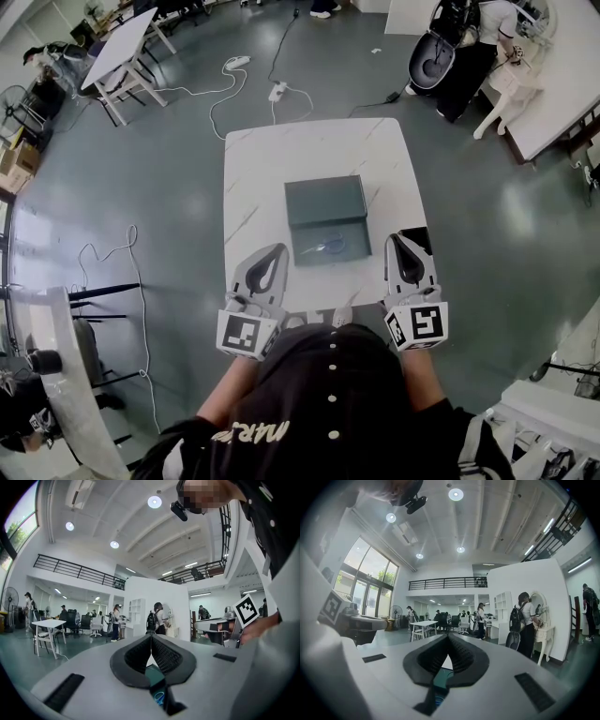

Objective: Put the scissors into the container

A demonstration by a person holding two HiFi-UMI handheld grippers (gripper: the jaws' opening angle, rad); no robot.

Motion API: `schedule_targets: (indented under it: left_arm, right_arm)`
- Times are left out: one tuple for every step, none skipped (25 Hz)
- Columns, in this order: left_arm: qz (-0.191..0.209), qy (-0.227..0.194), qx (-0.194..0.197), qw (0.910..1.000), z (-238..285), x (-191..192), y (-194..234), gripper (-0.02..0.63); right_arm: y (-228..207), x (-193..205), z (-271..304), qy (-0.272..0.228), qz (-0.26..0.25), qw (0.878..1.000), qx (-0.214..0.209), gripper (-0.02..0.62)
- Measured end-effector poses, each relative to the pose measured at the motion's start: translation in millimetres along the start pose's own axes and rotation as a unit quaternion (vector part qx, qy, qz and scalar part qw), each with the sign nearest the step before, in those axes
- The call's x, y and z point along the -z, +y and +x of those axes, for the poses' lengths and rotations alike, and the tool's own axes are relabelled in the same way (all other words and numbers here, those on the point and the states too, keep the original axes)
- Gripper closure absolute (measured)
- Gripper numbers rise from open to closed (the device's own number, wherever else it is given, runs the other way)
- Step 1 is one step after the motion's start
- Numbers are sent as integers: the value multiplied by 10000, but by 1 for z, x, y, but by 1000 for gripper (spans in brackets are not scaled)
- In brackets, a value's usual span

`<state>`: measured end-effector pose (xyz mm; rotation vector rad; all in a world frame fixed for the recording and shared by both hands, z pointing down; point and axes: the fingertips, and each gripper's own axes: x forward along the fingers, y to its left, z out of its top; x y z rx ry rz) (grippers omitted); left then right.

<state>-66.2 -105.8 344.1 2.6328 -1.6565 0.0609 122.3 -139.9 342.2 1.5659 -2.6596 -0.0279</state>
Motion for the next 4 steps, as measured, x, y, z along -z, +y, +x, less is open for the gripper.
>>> schedule_targets:
  left_arm:
    - [3, 41, -5, 10000, -1, 1, -1, 578]
    - [3, 66, -3, 10000, -1, 2, -3, 578]
    - [0, 77, 4, 10000, -2, 2, -5, 578]
    - [-2, 86, 11, 10000, -3, 3, -7, 578]
  right_arm:
    - [0, 1, -1, 4, 10, 10000, 2, 583]
    - [1, 1, -3, -1, 11, 10000, -5, 582]
    - [1, 2, -4, -10, 8, 10000, -16, 581]
    - [2, 3, -6, -20, 3, 10000, -27, 582]
